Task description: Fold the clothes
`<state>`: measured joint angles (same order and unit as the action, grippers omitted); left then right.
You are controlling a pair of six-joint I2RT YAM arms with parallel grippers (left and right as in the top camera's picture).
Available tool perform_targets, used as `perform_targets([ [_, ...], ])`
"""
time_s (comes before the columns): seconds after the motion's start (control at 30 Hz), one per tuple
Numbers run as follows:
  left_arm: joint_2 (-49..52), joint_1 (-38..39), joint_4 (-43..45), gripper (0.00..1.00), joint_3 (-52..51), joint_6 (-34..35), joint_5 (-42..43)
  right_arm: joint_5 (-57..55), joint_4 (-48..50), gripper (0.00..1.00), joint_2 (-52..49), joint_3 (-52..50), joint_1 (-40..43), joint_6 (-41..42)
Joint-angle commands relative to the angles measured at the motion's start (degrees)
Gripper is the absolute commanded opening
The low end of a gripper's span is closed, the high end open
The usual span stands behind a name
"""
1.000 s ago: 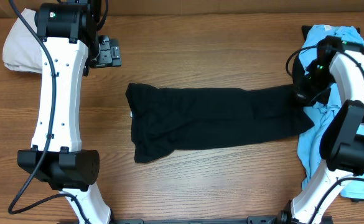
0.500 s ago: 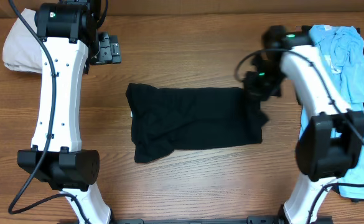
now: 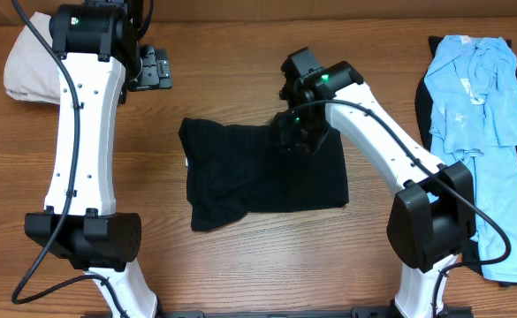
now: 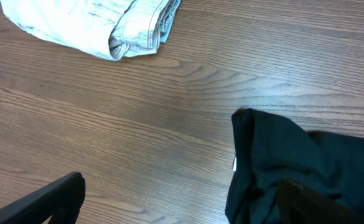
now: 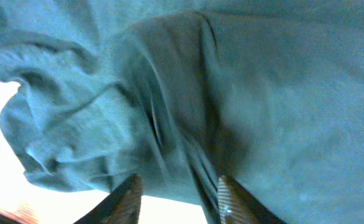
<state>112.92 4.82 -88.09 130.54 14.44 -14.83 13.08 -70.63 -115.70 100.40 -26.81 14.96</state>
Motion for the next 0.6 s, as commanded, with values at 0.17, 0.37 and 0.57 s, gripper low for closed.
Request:
perform_targets([
  [0.17, -0.4, -0.4, -0.6, 1.00, 0.7, -2.3, 3.7, 2.7, -0.2, 0.51, 3.0, 1.4, -0.1, 1.2],
  [0.37, -0.4, -0.4, -3.0, 1.00, -0.6, -4.2, 10.6, 2.2, -2.0, 0.55, 12.0, 1.4, 5.1, 1.2],
  [0.57, -2.8, -0.3, -8.7, 1.00, -1.2, -5.0, 12.8, -1.5, -8.9, 0.58, 21.8, 1.4, 13.2, 1.1],
])
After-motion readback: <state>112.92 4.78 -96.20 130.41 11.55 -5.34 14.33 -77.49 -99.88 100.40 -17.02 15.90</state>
